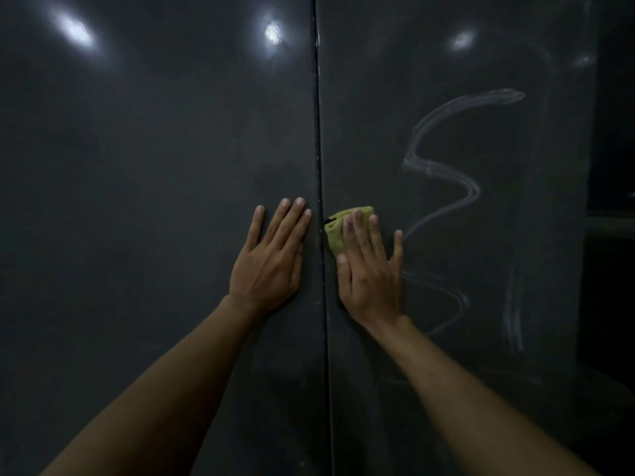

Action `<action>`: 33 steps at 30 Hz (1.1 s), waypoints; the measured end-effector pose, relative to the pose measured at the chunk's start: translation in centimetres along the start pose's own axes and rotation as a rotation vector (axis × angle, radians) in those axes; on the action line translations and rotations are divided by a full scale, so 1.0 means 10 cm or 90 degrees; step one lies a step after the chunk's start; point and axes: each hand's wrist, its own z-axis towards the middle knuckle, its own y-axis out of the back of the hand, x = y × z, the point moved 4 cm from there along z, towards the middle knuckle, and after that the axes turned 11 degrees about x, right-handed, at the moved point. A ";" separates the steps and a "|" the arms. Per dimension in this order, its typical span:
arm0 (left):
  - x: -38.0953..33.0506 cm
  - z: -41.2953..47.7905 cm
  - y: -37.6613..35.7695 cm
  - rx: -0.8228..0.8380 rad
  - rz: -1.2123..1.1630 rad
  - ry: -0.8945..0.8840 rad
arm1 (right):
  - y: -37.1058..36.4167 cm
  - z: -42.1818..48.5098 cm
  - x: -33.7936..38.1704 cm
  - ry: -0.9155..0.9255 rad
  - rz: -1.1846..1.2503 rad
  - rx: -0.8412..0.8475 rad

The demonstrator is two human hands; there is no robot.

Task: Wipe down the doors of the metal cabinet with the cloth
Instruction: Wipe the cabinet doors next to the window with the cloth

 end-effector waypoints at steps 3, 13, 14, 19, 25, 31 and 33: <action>-0.02 -0.03 -0.01 0.003 -0.001 0.004 | -0.12 -0.14 0.17 -0.026 0.012 -0.003; -0.07 -0.22 -0.08 0.023 -0.003 -0.001 | -0.18 -0.36 0.14 -0.082 0.032 -0.023; -0.07 -0.25 -0.08 0.027 0.000 -0.005 | -0.21 -0.40 0.18 -0.080 0.036 -0.017; -0.08 -0.26 -0.09 0.016 0.007 -0.005 | -0.19 -0.55 0.07 0.149 -0.063 0.048; -0.12 -0.34 -0.12 0.039 -0.003 0.009 | -0.29 -0.67 0.10 -0.116 0.032 -0.014; -0.13 -0.34 -0.12 0.024 0.004 0.008 | -0.39 -0.88 0.13 0.154 -0.051 0.049; -0.12 -0.35 -0.12 0.022 0.000 0.005 | -0.37 -0.90 0.02 0.225 -0.081 0.063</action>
